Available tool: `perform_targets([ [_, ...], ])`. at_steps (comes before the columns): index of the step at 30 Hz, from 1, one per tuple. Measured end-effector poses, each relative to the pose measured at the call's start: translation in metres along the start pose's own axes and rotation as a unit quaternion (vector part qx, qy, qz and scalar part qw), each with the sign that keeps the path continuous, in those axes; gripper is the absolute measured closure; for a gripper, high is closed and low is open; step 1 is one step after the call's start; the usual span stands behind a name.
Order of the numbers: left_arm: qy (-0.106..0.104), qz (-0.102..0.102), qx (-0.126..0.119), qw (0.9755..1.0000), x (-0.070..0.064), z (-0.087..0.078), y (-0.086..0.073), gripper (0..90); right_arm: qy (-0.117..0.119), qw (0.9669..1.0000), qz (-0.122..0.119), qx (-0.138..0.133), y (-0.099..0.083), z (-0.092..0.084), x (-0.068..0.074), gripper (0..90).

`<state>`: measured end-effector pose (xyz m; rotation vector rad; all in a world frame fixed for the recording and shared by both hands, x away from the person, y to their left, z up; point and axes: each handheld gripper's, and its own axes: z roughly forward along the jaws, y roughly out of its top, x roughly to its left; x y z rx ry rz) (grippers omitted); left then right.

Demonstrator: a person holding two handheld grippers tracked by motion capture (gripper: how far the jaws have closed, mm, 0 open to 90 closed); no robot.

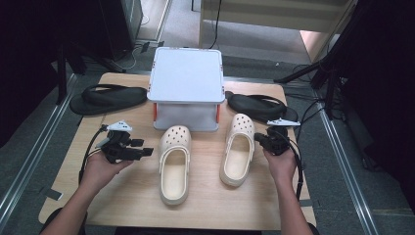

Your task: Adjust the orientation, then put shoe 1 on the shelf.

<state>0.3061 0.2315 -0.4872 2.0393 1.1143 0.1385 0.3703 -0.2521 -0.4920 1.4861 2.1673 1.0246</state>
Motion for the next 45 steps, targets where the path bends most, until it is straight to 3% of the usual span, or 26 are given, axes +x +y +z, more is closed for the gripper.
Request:
perform_targets([
  [4, -0.002, -0.002, 0.001, 1.0000, 0.001, -0.001, 0.000, 40.4, 0.000, 0.9999, -0.003, -0.017, -0.001, -0.013, 0.003, 84.6],
  [9, -0.010, -0.006, -0.001, 0.9999, 0.001, -0.003, 0.001, 41.9, 0.028, 0.9991, 0.013, -0.029, -0.004, -0.030, 0.008, 75.8],
  [12, -0.015, -0.008, 0.007, 0.9998, 0.001, -0.003, 0.003, 44.1, 0.031, 0.9991, 0.012, -0.027, -0.006, -0.037, 0.014, 73.9],
  [18, -0.024, -0.006, 0.012, 0.9996, -0.001, -0.005, 0.015, 49.2, 0.027, 0.9988, 0.015, -0.036, -0.014, -0.056, 0.028, 64.3],
  [22, -0.025, -0.004, 0.011, 0.9996, -0.002, -0.008, 0.026, 51.9, 0.048, 0.9979, 0.015, -0.041, -0.018, -0.067, 0.040, 64.0],
  [27, -0.028, 0.001, 0.010, 0.9995, -0.001, -0.009, 0.039, 56.0, 0.053, 0.9977, 0.010, -0.042, -0.021, -0.067, 0.051, 59.5],
  [33, -0.042, 0.008, 0.013, 0.9990, 0.000, -0.008, 0.056, 66.7, 0.039, 0.9983, 0.017, -0.040, -0.023, -0.058, 0.058, 49.0],
  [38, -0.048, 0.021, 0.017, 0.9985, -0.003, -0.010, 0.067, 73.5, 0.038, 0.9985, 0.022, -0.031, -0.025, -0.053, 0.057, 48.0],
  [45, -0.054, 0.041, 0.009, 0.9976, -0.004, -0.021, 0.099, 86.6, 0.030, 0.9991, 0.016, -0.024, -0.026, -0.046, 0.060, 47.3],
])
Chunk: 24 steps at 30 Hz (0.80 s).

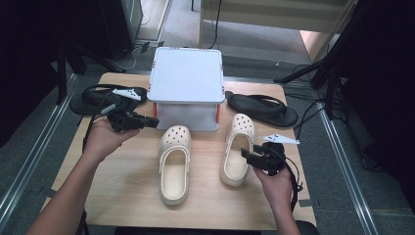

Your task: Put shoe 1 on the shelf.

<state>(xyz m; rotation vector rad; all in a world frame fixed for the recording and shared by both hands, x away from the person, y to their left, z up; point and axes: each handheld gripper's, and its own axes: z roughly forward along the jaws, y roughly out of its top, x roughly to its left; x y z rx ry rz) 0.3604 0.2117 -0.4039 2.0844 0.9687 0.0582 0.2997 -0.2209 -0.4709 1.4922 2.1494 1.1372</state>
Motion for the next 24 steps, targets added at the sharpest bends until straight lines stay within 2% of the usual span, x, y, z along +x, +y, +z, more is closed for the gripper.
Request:
perform_targets([
  [8, 0.004, 0.011, -0.003, 0.9999, 0.005, 0.002, 0.032, 89.1, -0.004, 1.0000, 0.001, -0.005, -0.001, 0.000, -0.001, 48.3],
  [12, 0.002, 0.010, -0.012, 0.9999, 0.009, 0.005, 0.050, 89.1, -0.015, 0.9999, -0.002, -0.004, -0.002, 0.000, 0.000, 47.5],
  [13, 0.002, 0.010, -0.012, 0.9999, 0.009, 0.005, 0.050, 89.1, -0.015, 0.9999, -0.002, -0.004, -0.002, 0.000, 0.000, 47.5],
  [15, 0.011, 0.019, -0.019, 0.9996, 0.010, 0.008, 0.062, 89.1, -0.020, 0.9998, 0.005, 0.004, -0.003, 0.003, -0.002, 47.5],
  [17, 0.015, 0.024, -0.020, 0.9994, 0.012, 0.011, 0.068, 89.1, -0.020, 0.9997, 0.009, 0.004, -0.003, 0.005, -0.004, 47.5],
  [21, 0.015, 0.018, -0.029, 0.9993, 0.019, 0.017, 0.072, 89.1, -0.029, 0.9995, 0.015, 0.004, -0.001, 0.012, -0.005, 46.4],
  [24, 0.020, 0.018, -0.025, 0.9993, 0.024, 0.021, 0.074, 89.1, -0.032, 0.9992, 0.021, 0.008, 0.002, 0.019, -0.007, 47.3],
])
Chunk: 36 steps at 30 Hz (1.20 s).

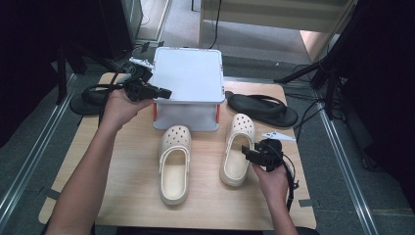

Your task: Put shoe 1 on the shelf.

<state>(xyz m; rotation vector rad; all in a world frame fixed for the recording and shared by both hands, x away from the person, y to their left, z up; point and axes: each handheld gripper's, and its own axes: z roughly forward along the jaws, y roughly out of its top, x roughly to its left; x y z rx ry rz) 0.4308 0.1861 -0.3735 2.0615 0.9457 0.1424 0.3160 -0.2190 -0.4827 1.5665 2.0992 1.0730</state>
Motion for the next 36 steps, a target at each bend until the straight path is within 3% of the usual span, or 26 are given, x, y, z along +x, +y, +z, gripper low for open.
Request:
perform_targets([
  [4, 0.008, 0.000, 0.003, 1.0000, 0.004, 0.007, 0.001, 89.1, -0.015, 0.9998, -0.005, 0.014, 0.004, 0.009, 0.003, 49.1],
  [5, 0.016, 0.003, 0.007, 0.9999, 0.004, 0.009, 0.002, 89.1, -0.020, 0.9997, -0.007, 0.016, 0.005, 0.009, 0.003, 50.7],
  [8, 0.011, 0.001, 0.003, 0.9999, 0.005, 0.011, 0.002, 89.1, -0.022, 0.9996, 0.004, 0.017, 0.006, 0.010, -0.003, 60.0],
  [15, 0.009, -0.002, -0.003, 1.0000, 0.006, 0.012, 0.000, 89.5, -0.005, 0.9997, 0.019, 0.018, 0.005, 0.010, -0.012, 67.5],
  [19, 0.005, -0.008, -0.009, 0.9999, 0.007, 0.012, -0.002, 89.6, -0.025, 0.9995, 0.010, 0.017, 0.006, 0.007, -0.012, 73.0],
  [26, 0.008, -0.005, -0.015, 0.9998, 0.007, 0.011, -0.004, 89.6, -0.035, 0.9993, -0.001, 0.013, 0.009, 0.006, -0.012, 75.9],
  [36, 0.011, -0.006, -0.017, 0.9998, 0.005, 0.011, -0.005, 89.6, -0.009, 0.9998, -0.011, 0.010, 0.013, -0.007, 0.006, 77.6],
])
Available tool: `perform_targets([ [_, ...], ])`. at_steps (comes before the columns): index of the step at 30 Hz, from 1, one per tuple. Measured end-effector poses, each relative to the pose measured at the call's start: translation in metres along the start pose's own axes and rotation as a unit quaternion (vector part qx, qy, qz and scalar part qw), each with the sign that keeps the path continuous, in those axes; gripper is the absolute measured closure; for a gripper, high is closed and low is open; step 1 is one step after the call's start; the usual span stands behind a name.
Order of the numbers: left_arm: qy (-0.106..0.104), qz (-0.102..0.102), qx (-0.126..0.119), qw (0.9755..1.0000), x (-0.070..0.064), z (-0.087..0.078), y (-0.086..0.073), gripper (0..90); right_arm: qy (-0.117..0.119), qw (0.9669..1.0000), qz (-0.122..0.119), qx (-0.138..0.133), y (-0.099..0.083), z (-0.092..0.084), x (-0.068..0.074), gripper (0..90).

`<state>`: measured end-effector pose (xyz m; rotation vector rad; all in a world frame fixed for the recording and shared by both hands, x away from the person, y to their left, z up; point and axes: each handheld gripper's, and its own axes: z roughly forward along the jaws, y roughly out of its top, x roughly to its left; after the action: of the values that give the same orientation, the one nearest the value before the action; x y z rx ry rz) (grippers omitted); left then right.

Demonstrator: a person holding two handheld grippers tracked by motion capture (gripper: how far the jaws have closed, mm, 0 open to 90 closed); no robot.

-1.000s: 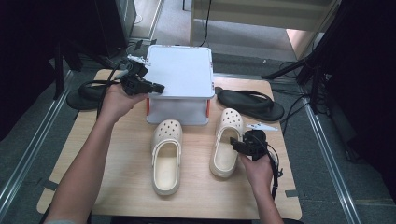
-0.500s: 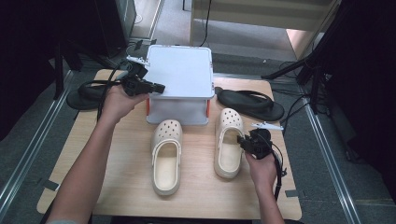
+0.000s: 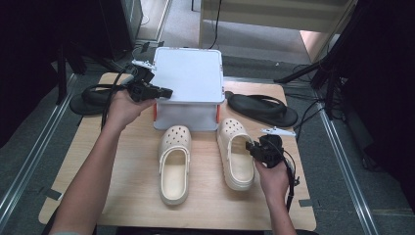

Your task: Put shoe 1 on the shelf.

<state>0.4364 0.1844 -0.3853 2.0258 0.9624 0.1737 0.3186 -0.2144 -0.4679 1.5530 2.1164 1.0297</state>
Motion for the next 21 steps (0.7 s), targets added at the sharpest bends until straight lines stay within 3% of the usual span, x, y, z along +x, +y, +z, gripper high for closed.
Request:
perform_targets([
  [12, -0.002, 0.000, 0.002, 1.0000, 0.002, -0.002, 0.000, 89.5, 0.028, 0.9992, -0.030, -0.003, -0.003, -0.011, 0.032, 77.6],
  [21, 0.001, 0.000, 0.002, 1.0000, 0.000, -0.001, 0.000, 89.6, 0.037, 0.9982, -0.048, 0.003, -0.007, 0.003, 0.059, 77.4],
])
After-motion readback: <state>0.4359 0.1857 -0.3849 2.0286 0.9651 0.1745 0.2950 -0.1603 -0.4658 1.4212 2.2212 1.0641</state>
